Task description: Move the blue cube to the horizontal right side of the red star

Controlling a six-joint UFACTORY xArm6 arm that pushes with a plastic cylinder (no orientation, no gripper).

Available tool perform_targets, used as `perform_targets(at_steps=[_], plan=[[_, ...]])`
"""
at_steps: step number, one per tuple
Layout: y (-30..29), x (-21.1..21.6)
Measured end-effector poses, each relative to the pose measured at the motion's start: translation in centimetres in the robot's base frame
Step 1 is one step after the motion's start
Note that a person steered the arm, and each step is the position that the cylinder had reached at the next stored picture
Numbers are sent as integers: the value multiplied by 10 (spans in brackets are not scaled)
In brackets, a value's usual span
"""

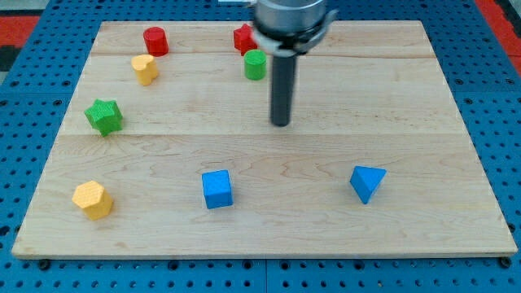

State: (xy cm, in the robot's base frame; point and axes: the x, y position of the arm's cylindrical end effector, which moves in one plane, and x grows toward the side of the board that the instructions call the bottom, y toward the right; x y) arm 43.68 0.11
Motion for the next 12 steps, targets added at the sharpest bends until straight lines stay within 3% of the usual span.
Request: perform_targets(at_steps=[2, 4, 6, 9, 10, 12], plan=[[-26, 116], [-120, 125], [-135, 104], [-135, 19], [-165, 3], [-77, -22]])
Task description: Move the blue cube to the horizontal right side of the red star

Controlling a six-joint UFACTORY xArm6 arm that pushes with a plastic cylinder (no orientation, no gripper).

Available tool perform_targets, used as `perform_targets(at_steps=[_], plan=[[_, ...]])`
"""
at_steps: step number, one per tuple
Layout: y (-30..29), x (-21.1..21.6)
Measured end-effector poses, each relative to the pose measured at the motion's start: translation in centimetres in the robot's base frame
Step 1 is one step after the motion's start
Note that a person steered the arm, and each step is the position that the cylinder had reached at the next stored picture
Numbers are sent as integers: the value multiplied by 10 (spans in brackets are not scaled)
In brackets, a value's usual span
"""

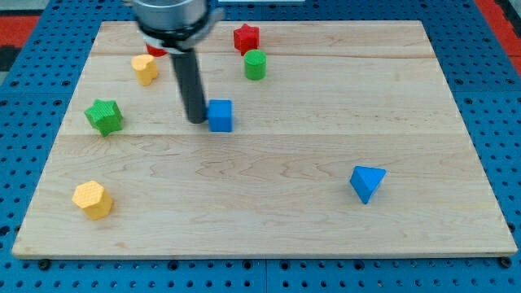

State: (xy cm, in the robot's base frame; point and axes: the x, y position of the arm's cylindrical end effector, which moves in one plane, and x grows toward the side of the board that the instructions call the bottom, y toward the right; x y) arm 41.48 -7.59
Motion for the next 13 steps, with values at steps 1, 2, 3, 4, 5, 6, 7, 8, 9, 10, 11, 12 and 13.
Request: perform_targets(at_steps=[1, 2, 3, 4, 5, 6, 7, 8, 9, 10, 11, 12, 13], plan=[[31, -2], [91, -2], [128, 5], [170, 13], [222, 19], [244, 17], [244, -7], [244, -37], [244, -76], [245, -113], [247, -147], [246, -152], [172, -152]])
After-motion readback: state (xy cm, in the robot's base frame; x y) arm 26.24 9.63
